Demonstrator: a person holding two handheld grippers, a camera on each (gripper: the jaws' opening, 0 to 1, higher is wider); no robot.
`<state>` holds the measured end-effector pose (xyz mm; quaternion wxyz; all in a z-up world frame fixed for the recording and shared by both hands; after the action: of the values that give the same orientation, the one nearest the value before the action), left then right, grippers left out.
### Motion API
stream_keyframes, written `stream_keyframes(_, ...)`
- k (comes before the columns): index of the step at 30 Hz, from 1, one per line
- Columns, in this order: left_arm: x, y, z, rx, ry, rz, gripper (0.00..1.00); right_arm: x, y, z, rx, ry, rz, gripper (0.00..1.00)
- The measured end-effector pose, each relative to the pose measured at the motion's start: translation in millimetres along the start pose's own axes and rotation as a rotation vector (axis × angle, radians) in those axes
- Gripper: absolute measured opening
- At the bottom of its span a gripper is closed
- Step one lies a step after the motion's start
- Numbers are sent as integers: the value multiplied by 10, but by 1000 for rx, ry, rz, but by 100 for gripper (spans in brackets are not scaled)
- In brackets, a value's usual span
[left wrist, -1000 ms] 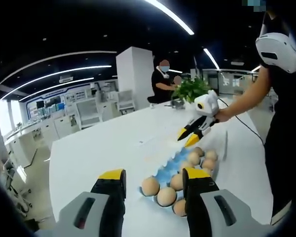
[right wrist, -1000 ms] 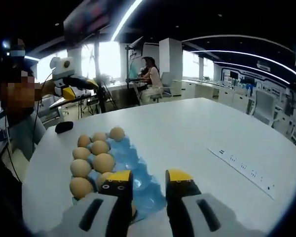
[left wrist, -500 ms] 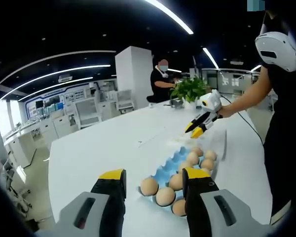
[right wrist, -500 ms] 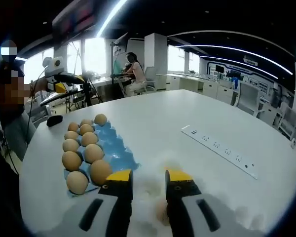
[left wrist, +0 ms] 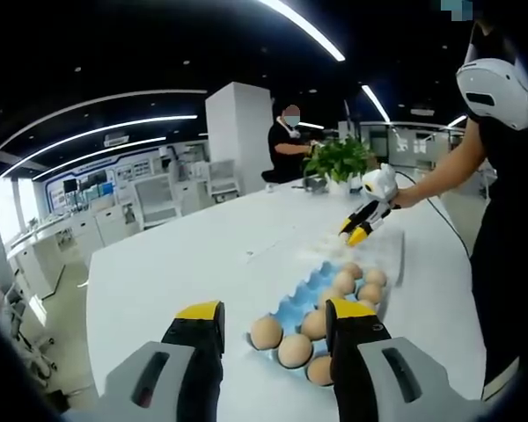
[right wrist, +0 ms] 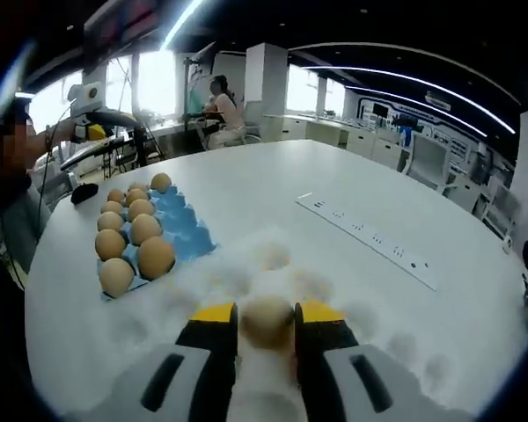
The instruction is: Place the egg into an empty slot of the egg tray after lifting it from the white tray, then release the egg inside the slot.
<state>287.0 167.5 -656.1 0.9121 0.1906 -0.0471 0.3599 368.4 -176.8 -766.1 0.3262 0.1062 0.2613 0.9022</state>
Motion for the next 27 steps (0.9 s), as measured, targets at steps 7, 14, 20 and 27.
stream_keyframes(7,11,10,9,2,-3,0,46,7,-42,-39,30,44,-2,25)
stream_keyframes(14,23,10,7,1,-2,3,45,30,-21,0,56,72,-1,24)
stream_keyframes(20,26,1,4,-2,-1,3,45,37,69,188,21,59,7,24)
stream_keyframes(27,25,-4,-3,-4,1,4,45,174,-40,463,-25,56,54,24)
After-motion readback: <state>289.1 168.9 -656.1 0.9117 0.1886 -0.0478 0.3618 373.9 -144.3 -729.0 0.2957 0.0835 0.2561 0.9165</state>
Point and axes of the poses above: the point that each gripper's makers call its tool centre point, and the gripper's own axes: y roughly backward along the fingers, x roughly to its left, z roughly out of its top, the point moved 2 cm from there along y, roughly backward along the fingers, and after that the axes turned 9 degrees about -y, right-handed, at the moved point
